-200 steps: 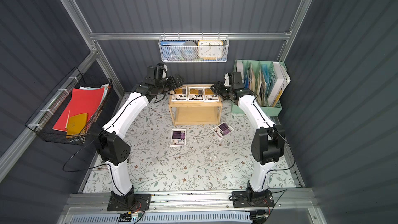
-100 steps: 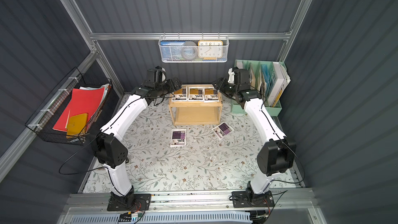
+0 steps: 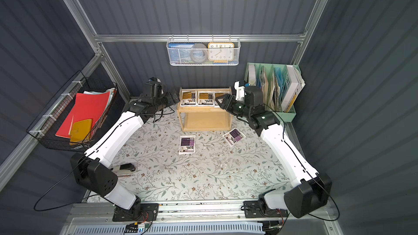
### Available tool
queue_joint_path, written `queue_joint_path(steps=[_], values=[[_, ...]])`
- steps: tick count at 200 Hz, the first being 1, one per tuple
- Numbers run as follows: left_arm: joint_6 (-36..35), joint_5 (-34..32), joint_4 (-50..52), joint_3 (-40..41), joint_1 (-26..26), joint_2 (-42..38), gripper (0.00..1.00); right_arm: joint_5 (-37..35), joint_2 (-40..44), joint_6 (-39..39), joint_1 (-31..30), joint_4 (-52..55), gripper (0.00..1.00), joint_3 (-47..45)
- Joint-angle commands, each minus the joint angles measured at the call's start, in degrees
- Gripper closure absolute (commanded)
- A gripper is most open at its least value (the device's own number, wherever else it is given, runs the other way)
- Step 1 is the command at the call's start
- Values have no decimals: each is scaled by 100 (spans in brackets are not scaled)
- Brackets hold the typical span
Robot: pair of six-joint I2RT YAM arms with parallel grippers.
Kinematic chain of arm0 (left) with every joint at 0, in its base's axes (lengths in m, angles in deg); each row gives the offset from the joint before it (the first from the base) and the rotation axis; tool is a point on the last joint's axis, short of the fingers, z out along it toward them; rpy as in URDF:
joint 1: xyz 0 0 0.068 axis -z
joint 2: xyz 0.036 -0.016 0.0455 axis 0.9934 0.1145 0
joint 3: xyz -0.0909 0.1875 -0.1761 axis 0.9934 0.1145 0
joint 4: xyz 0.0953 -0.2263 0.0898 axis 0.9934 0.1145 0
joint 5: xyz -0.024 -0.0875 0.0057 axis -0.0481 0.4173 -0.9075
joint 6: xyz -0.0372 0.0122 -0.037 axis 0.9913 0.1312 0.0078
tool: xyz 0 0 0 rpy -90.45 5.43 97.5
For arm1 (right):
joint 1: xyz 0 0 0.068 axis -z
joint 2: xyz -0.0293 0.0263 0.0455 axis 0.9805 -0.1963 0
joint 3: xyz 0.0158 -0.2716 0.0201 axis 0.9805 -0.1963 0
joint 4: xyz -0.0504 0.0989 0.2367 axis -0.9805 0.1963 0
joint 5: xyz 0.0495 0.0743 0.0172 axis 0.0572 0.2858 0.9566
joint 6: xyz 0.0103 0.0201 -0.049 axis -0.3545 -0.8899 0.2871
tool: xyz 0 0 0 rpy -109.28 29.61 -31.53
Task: Place the bagged coffee beans on the shelf by color
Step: Adjust the bagged coffee beans at the center of the board.
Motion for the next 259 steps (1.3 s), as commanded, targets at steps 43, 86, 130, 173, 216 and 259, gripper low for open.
queue_joint_path(steps=[43, 86, 130, 173, 216, 259], values=[[348, -636, 51, 1211, -6, -420, 0, -413, 262, -408, -852, -440, 39, -1270], [427, -530, -165, 1752, -63, -257, 0, -524, -70, -741, -1252, -759, 39, -1875], [562, -167, -535, 2205, -112, 53, 0, -822, -447, -1151, -1478, -1351, 39, -2495], [769, 344, -917, 2466, -121, 470, 0, -1037, -1050, -1377, -1549, -1818, 39, -2747], [776, 422, -1013, 2609, -120, 686, 0, -949, -1847, -1695, -1751, -2333, 39, -2644], [770, 424, -1160, 2938, -120, 628, 0, -949, -2543, -1977, -2116, -2639, 40, -2413]])
